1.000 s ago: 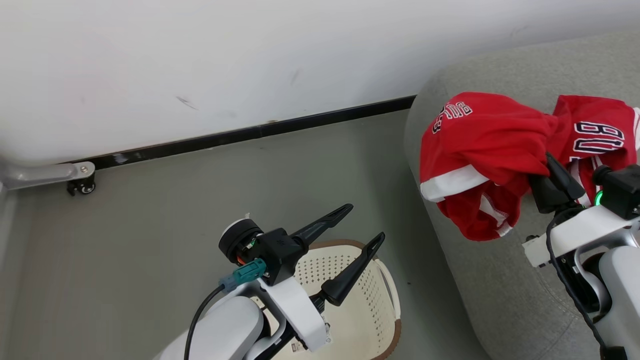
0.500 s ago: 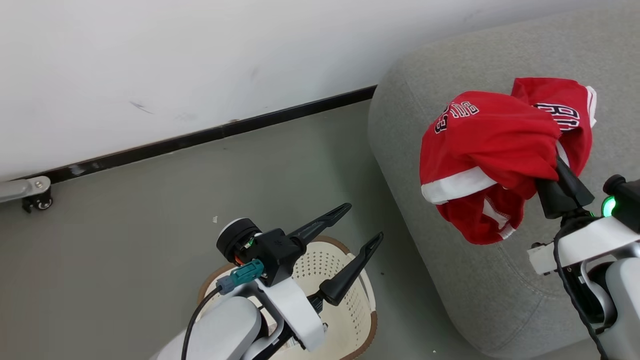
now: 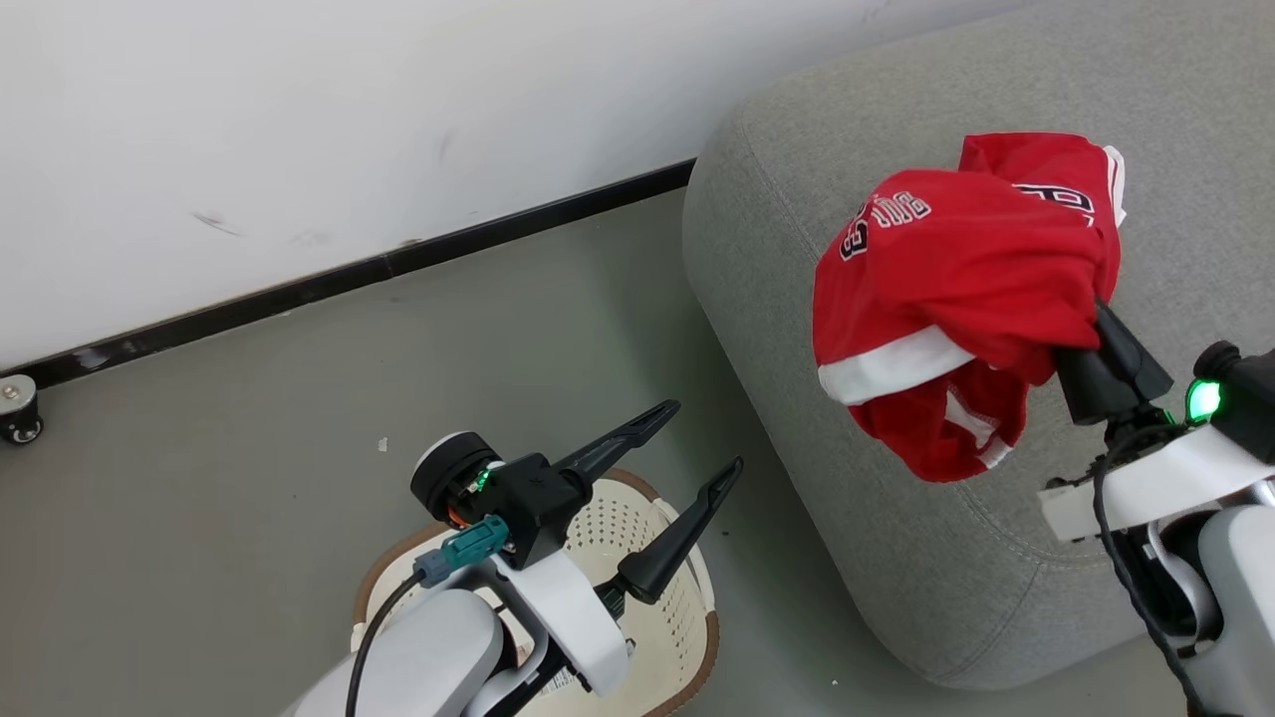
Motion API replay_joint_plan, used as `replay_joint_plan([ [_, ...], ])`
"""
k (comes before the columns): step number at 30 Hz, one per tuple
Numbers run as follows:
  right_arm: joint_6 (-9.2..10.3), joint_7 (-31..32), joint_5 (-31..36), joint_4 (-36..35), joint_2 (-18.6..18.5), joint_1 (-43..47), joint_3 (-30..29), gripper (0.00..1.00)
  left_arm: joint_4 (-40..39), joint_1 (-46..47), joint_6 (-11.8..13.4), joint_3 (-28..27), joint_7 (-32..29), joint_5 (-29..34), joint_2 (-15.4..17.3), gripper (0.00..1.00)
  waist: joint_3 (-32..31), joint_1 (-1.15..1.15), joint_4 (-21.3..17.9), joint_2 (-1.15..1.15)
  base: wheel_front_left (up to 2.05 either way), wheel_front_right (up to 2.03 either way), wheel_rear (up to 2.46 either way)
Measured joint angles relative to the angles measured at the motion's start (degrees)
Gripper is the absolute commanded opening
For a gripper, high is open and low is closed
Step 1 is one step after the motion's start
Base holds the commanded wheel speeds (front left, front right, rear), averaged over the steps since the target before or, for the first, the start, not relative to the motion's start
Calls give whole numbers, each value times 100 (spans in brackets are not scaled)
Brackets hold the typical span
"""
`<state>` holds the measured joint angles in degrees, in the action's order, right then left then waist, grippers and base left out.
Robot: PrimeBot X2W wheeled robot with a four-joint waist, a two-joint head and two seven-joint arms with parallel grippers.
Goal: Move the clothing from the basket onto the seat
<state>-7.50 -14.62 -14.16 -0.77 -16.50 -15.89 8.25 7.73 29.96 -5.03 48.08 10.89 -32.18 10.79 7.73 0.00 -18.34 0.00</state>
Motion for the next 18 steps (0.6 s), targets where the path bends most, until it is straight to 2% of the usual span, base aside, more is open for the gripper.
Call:
replay_joint_plan([
  [6,0,0,-67,-132,-68,-466,-109,0,-49,-24,10,12,-24,0,7,100,69,0,-53,0,0,0,0],
  [12,0,0,-66,-225,-422,-960,-234,0,-103,-32,35,32,-87,0,20,100,160,0,-61,0,0,0,0],
  [18,0,-1,-121,0,-751,-1281,-407,0,-151,-43,41,62,-213,0,40,100,282,0,-58,0,0,0,0],
])
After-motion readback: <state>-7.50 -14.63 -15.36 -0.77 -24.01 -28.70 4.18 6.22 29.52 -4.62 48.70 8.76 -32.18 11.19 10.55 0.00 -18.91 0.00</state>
